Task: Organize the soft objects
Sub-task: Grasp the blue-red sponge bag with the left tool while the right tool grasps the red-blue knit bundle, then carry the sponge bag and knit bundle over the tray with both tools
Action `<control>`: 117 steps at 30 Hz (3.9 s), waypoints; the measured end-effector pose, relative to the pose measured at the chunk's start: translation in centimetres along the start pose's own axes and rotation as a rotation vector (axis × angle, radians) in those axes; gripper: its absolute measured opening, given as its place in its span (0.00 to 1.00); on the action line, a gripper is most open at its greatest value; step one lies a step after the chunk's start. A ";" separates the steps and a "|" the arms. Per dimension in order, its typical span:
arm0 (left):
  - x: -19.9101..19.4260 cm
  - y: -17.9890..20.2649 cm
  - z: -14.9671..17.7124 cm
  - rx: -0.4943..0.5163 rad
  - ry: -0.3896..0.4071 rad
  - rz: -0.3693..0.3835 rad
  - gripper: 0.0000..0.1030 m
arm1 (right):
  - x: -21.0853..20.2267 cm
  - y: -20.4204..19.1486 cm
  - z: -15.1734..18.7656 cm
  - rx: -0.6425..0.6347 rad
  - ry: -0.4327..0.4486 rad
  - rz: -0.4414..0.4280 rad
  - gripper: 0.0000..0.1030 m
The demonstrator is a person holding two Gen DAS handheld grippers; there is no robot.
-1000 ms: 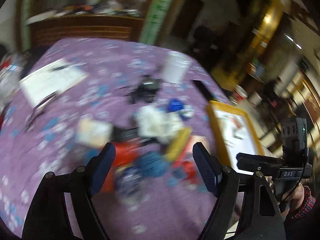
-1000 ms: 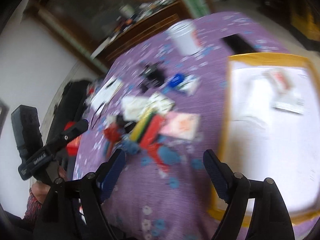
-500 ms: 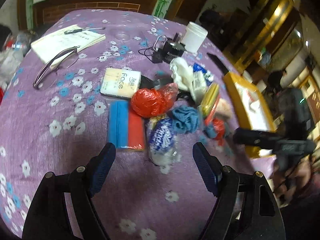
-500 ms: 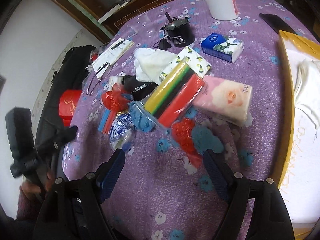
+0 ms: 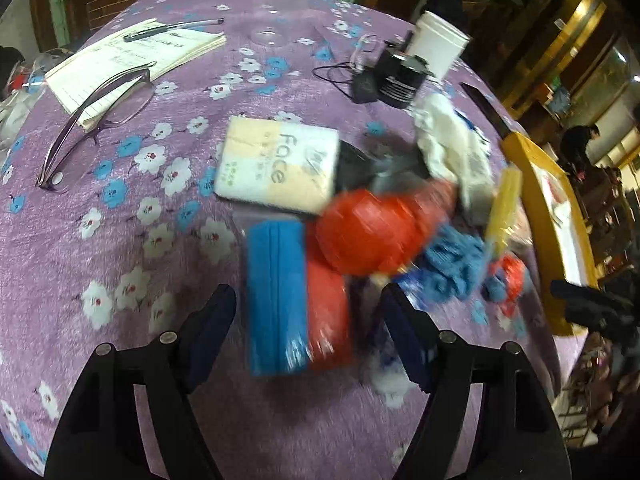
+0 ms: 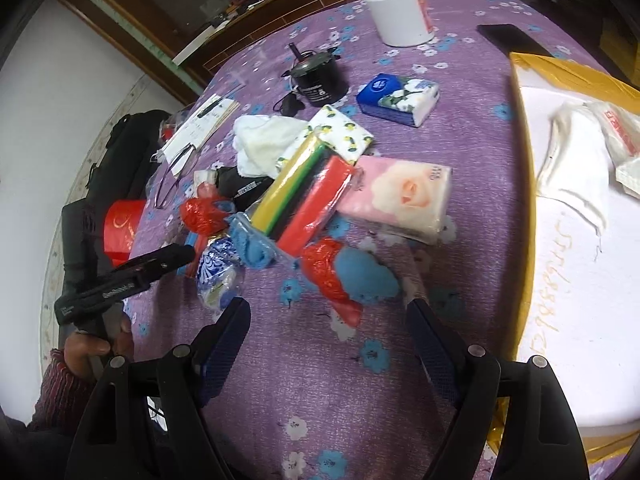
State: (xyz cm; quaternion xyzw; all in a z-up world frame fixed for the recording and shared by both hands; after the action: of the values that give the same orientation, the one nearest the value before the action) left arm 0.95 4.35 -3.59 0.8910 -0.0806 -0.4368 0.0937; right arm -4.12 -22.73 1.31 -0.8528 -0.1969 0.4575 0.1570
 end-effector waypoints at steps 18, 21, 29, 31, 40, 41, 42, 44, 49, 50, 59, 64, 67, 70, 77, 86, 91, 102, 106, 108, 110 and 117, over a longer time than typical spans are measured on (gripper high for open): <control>-3.4 -1.7 3.5 0.004 0.020 -0.070 0.40 | 6.2 -1.1 0.2 -0.210 -0.062 0.121 0.58; -3.8 -1.7 3.8 -0.004 0.021 -0.068 0.40 | 6.0 -1.6 0.2 -0.213 -0.064 0.110 0.45; -4.6 -1.0 4.0 -0.028 0.046 -0.034 0.40 | 3.8 -4.6 2.8 -0.215 -0.095 -0.017 0.43; -4.9 -0.5 3.8 -0.022 0.059 -0.023 0.40 | 3.0 -5.1 2.7 -0.223 -0.073 -0.040 0.43; -6.4 1.9 3.1 0.008 0.098 0.028 0.40 | 1.0 -4.7 2.4 -0.194 -0.033 -0.062 0.43; -6.6 2.2 3.0 0.013 0.103 0.031 0.40 | 0.8 -4.7 2.5 -0.193 -0.029 -0.064 0.43; -6.7 2.5 2.8 0.019 0.108 0.034 0.40 | 0.6 -4.7 2.5 -0.190 -0.025 -0.070 0.43; -7.1 3.2 2.7 0.028 0.115 0.044 0.40 | 0.3 -4.7 2.5 -0.178 -0.020 -0.084 0.43; -7.5 4.7 1.8 0.047 0.123 0.060 0.40 | 0.1 -4.7 2.5 -0.173 -0.020 -0.098 0.43; -7.7 5.1 1.5 0.054 0.131 0.063 0.40 | 0.0 -4.6 2.4 -0.172 -0.018 -0.099 0.43; -8.2 9.3 -1.1 0.111 0.164 0.118 0.40 | -2.5 -2.6 0.3 -0.124 0.056 -0.107 0.43; -7.7 12.6 -1.9 0.165 0.160 0.163 0.40 | -4.1 -0.5 -0.3 -0.083 0.088 -0.090 0.43; -7.3 14.6 -2.1 0.193 0.153 0.191 0.40 | -5.3 0.8 -0.6 -0.062 0.110 -0.073 0.43; -6.9 16.6 -2.2 0.219 0.149 0.218 0.40 | -6.5 2.3 -0.9 -0.039 0.134 -0.052 0.43; -5.5 22.7 -2.0 0.300 0.115 0.293 0.40 | -9.5 6.9 -1.3 0.048 0.191 0.018 0.43; -2.6 30.5 -0.4 0.394 0.045 0.373 0.40 | -12.4 13.3 -1.4 0.162 0.238 0.126 0.43; -1.0 33.5 1.2 0.435 -0.002 0.391 0.40 | -12.9 16.8 -1.4 0.220 0.242 0.189 0.43; 2.5 37.8 3.8 0.506 -0.060 0.375 0.40 | -11.8 21.3 -1.5 0.268 0.197 0.246 0.43; 3.4 38.2 4.1 0.507 -0.066 0.357 0.40 | -11.0 22.4 -1.9 0.269 0.175 0.249 0.43; 3.7 38.3 4.1 0.503 -0.070 0.351 0.40 | -10.6 22.7 -2.1 0.266 0.163 0.243 0.44; 4.1 38.3 4.1 0.499 -0.072 0.345 0.40 | -10.1 22.9 -2.4 0.254 0.155 0.246 0.44; 5.0 38.3 4.5 0.496 -0.086 0.325 0.40 | -8.4 23.8 -3.5 0.234 0.123 0.245 0.45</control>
State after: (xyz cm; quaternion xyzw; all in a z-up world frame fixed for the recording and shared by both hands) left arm -1.98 -34.33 -1.06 0.8428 -0.3302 -0.4206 -0.0618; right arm -0.85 -47.78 -1.49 -0.8726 -0.0268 0.4400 0.2102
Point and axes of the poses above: each gripper's, at about its wrist camera, not at the fingertips, and x roughly the way its jaws point, y to its right, z to its underside, the point moved 6 cm from there along x, roughly the way its jaws point, and after that the axes turned 14 degrees about y, right-handed, at the moved point
